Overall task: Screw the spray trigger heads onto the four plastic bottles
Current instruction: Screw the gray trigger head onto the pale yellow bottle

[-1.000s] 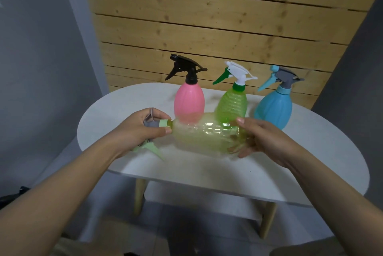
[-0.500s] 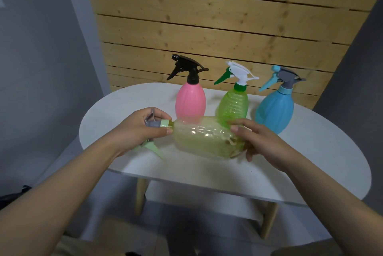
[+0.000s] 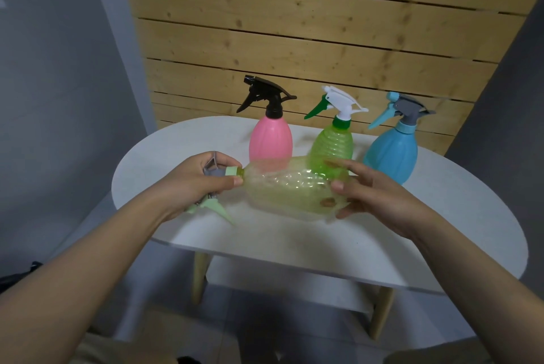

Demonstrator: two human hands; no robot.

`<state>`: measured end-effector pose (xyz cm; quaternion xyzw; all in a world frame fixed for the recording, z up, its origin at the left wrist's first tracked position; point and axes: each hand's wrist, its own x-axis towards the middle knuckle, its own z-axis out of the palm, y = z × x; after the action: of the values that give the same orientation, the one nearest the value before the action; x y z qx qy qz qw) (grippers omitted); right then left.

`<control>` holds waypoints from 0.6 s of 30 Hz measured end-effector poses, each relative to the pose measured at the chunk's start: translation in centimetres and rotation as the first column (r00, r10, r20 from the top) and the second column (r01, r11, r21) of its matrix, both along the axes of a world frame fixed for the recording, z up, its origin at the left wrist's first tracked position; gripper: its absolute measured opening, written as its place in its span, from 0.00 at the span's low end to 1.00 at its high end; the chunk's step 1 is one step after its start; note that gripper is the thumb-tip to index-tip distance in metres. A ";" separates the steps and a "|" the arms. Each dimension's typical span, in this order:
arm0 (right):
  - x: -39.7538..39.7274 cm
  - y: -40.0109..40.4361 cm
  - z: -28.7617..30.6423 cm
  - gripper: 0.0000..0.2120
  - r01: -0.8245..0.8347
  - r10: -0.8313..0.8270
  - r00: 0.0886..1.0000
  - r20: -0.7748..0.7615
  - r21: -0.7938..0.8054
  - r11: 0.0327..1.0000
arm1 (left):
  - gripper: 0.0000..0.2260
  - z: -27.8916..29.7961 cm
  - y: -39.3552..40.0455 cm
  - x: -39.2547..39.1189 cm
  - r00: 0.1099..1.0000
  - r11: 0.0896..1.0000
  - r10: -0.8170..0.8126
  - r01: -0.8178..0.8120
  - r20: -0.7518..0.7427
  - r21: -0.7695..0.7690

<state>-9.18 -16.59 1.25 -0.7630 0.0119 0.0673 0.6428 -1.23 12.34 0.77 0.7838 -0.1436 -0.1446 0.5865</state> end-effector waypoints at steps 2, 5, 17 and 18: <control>-0.1 0.1 0.0 0.29 0.035 -0.037 0.999 -0.028 -0.081 0.996 | 0.08 -0.1 -0.2 -0.3 0.999 1.000 -0.026 0.026 0.025 0.007; 0.0 0.2 -0.4 0.37 0.045 -0.065 0.987 -0.149 -0.134 0.990 | 0.09 -0.3 -0.4 -0.4 0.998 0.999 -0.041 0.040 0.039 0.024; -0.2 0.2 0.0 0.31 0.029 -0.029 1.000 -0.001 -0.030 0.999 | 0.08 -0.2 -0.3 -0.1 1.000 1.000 -0.016 0.016 0.013 -0.003; -0.2 0.2 0.0 0.30 0.038 -0.039 0.999 -0.014 -0.060 0.997 | 0.08 -0.2 -0.3 -0.2 1.000 1.000 -0.023 0.023 0.018 0.002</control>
<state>-9.37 -16.40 1.27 -0.7811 0.0336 0.0601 0.6206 -1.44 12.05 0.57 0.7839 -0.1580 -0.1444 0.5828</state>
